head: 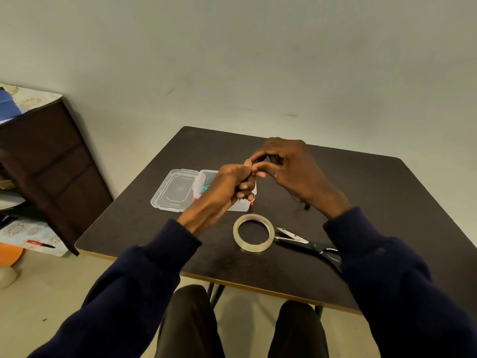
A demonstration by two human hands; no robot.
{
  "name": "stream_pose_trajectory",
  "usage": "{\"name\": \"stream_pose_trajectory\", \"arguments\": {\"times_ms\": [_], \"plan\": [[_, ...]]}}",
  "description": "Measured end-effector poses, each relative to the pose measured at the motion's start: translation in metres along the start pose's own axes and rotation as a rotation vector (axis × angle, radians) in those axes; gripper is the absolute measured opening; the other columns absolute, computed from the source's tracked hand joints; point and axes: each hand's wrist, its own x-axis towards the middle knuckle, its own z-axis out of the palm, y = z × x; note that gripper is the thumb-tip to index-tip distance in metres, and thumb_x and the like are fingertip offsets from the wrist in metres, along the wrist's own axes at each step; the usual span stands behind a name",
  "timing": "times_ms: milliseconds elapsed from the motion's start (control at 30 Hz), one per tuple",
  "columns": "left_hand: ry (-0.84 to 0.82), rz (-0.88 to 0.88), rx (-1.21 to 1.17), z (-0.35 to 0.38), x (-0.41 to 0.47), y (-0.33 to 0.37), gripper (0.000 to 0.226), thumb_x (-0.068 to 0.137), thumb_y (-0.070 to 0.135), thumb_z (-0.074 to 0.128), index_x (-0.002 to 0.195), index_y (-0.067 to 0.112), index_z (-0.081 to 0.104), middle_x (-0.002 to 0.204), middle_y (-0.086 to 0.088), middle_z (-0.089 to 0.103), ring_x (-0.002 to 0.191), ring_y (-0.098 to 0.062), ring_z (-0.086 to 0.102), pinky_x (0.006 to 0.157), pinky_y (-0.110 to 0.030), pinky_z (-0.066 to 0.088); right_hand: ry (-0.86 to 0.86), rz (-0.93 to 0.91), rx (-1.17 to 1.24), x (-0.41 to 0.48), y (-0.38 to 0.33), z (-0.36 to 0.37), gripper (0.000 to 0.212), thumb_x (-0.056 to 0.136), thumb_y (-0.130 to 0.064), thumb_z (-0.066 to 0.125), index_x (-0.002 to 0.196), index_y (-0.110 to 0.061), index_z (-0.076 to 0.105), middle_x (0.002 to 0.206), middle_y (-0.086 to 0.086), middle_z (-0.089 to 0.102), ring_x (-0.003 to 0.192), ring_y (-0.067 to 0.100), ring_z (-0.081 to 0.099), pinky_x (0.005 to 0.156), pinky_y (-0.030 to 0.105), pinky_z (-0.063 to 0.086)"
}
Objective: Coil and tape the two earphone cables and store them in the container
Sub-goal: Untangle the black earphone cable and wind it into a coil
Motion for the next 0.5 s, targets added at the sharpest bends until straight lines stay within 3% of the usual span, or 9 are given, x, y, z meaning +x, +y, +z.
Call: {"name": "stream_pose_trajectory", "arguments": {"times_ms": [100, 167, 300, 400, 500], "plan": [[-0.088, -0.102, -0.169, -0.008, -0.008, 0.004, 0.047, 0.108, 0.038, 0.032, 0.087, 0.005, 0.058, 0.061, -0.002, 0.026, 0.048, -0.01, 0.025, 0.053, -0.026, 0.041, 0.002, 0.095, 0.126, 0.003, 0.009, 0.007, 0.016, 0.092, -0.018, 0.073, 0.107, -0.017, 0.077, 0.096, -0.007, 0.074, 0.086, 0.006, 0.066, 0.078, 0.016, 0.052], [-0.14, -0.111, -0.294, -0.015, -0.014, 0.002, 0.04, 0.107, 0.035, 0.036, 0.088, 0.007, 0.056, 0.06, 0.0, 0.029, 0.048, -0.01, 0.027, 0.056, -0.026, 0.043, 0.042, 0.162, 0.189, 0.003, 0.016, 0.01, 0.015, 0.094, -0.019, 0.07, 0.107, -0.015, 0.078, 0.095, -0.005, 0.076, 0.091, 0.006, 0.07, 0.083, 0.02, 0.055], [-0.167, -0.055, -0.507, -0.023, -0.017, -0.002, 0.031, 0.108, 0.025, 0.034, 0.089, 0.01, 0.053, 0.063, 0.001, 0.046, 0.054, -0.012, 0.047, 0.07, -0.03, 0.05, -0.017, 0.201, 0.269, -0.007, 0.016, 0.03, 0.019, 0.1, -0.018, 0.061, 0.103, -0.009, 0.078, 0.077, -0.004, 0.073, 0.072, 0.008, 0.069, 0.069, 0.02, 0.053], [-0.147, 0.011, -0.612, -0.02, -0.017, -0.002, 0.026, 0.101, 0.023, 0.041, 0.094, 0.006, 0.06, 0.09, -0.012, 0.07, 0.084, -0.028, 0.071, 0.088, -0.037, 0.058, -0.093, 0.184, 0.284, -0.021, 0.008, 0.051, 0.024, 0.1, -0.003, 0.053, 0.095, -0.009, 0.076, 0.074, -0.017, 0.07, 0.064, 0.006, 0.067, 0.063, 0.02, 0.053], [-0.18, 0.085, -0.68, -0.023, -0.013, -0.003, 0.032, 0.097, 0.023, 0.044, 0.108, -0.001, 0.063, 0.132, -0.027, 0.06, 0.124, -0.042, 0.058, 0.109, -0.049, 0.043, -0.169, 0.205, 0.25, -0.033, 0.004, 0.065, 0.031, 0.102, -0.001, 0.047, 0.08, -0.01, 0.068, 0.071, -0.012, 0.069, 0.06, 0.013, 0.065, 0.06, 0.03, 0.054]]}}
